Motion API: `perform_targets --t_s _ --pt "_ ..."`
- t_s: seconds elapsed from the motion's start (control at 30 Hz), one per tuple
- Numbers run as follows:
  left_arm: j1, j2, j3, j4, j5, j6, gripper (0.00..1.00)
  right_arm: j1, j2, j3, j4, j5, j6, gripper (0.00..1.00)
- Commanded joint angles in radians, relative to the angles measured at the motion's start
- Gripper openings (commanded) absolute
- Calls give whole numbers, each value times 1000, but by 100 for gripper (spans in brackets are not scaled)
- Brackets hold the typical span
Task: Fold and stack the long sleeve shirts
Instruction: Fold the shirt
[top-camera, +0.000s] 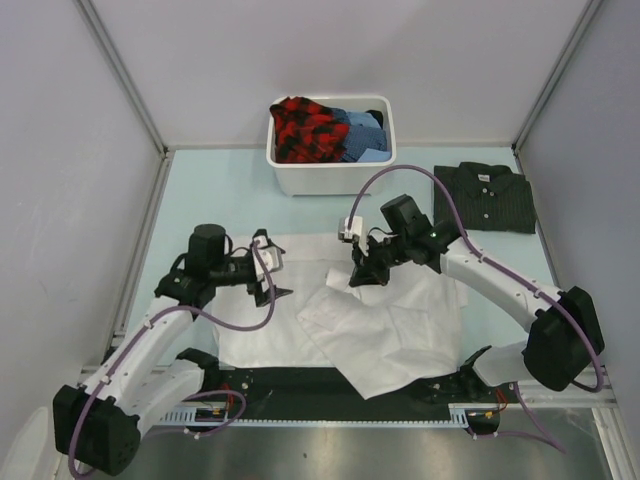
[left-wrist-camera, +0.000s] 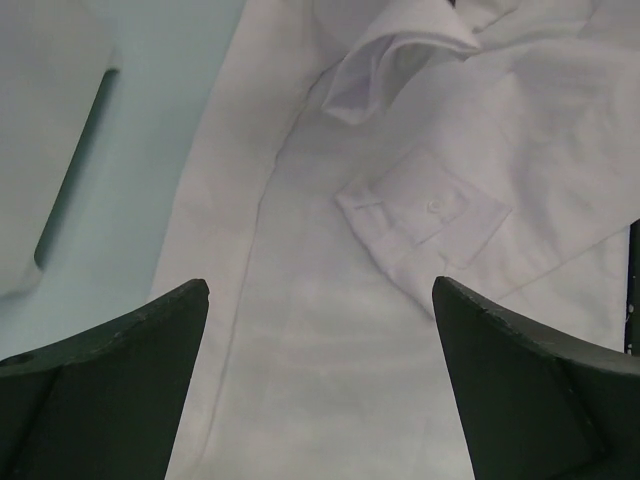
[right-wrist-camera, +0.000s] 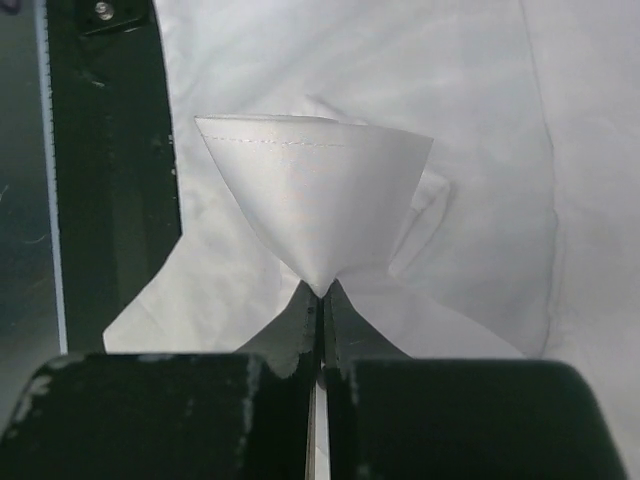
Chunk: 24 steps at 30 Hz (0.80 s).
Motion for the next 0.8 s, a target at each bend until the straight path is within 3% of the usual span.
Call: perform_targets --t_s 0.0,0.3,0.43,0.53,0.57,0.63,0.67,0.7,0.77 --pt "-114 7 -29 248 58 2 99 -3 -63 46 -39 -147 -83 0" --pt "-334 102 23 431 3 -86 99 40 -134 68 -29 -146 -108 2" --pt "-415 94 67 431 -31 -101 91 68 -150 77 7 -142 -82 4" --pt "-473 55 96 395 -104 -66 69 89 -163 83 11 -132 -65 5" --pt "-487 44 115 329 -126 -54 52 102 -173 83 16 -124 -51 4" --pt "-518 9 142 270 -154 -37 34 122 -187 71 48 -118 -12 5" --pt "-522 -7 168 212 -157 -37 11 146 -193 57 63 -95 7 6" --pt "-530 -21 181 179 -160 -46 3 155 -206 51 86 -80 30 11" --pt "-562 -53 216 48 -157 -38 0 174 -213 49 125 -38 87 32"
